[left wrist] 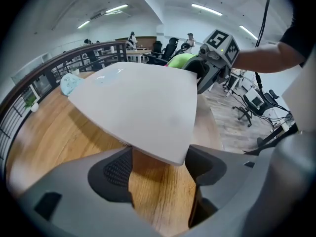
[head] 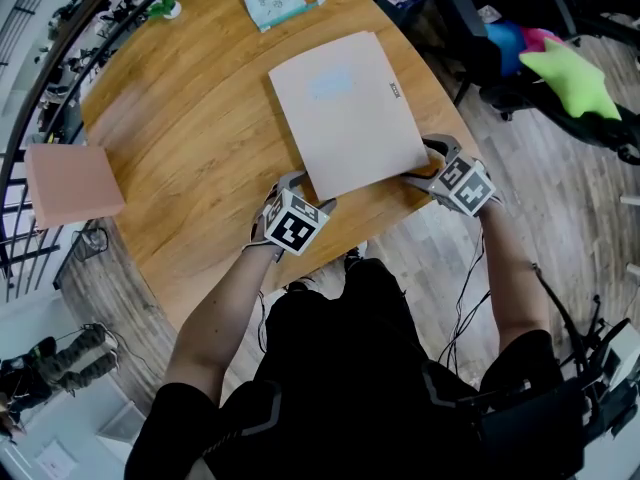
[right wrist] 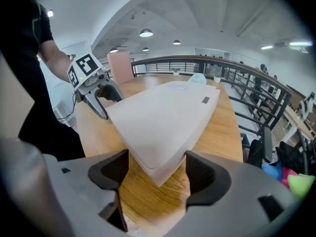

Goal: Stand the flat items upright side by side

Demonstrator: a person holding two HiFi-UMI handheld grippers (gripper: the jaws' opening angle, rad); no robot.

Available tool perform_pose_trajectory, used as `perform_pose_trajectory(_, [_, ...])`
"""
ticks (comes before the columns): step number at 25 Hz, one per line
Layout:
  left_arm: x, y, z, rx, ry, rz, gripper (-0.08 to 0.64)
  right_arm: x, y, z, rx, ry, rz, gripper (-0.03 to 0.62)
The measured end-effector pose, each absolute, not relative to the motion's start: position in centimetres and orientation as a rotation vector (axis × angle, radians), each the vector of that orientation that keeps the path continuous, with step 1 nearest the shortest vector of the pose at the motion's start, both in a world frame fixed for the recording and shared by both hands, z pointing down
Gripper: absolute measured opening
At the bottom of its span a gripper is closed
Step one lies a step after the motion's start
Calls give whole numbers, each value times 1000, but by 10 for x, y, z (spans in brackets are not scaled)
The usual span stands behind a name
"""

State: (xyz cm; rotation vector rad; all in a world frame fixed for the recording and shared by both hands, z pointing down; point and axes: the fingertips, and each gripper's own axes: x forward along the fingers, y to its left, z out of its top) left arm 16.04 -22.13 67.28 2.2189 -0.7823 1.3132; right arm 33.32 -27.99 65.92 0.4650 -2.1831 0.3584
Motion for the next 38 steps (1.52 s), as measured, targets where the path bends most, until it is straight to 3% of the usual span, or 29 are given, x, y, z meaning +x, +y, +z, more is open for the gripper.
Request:
perform_pose_trajectory(18, [145,-203,650,2224,-611,1178,336,344,-241,669,322,-2205,739,353])
perform_pose_trajectory(27, [137,-222,626,2177,-656,965,336,347,-321,656,510,-2302,1158,368])
perform_pose_trajectory(34, [130,-265,636,2101,-838,973,336,334,-339,678,538,-2243,1334,365])
perform_pose_trajectory(38, [137,-264,646,2098,-828,1014,319,325,-338,677,517,-2248,1327,311])
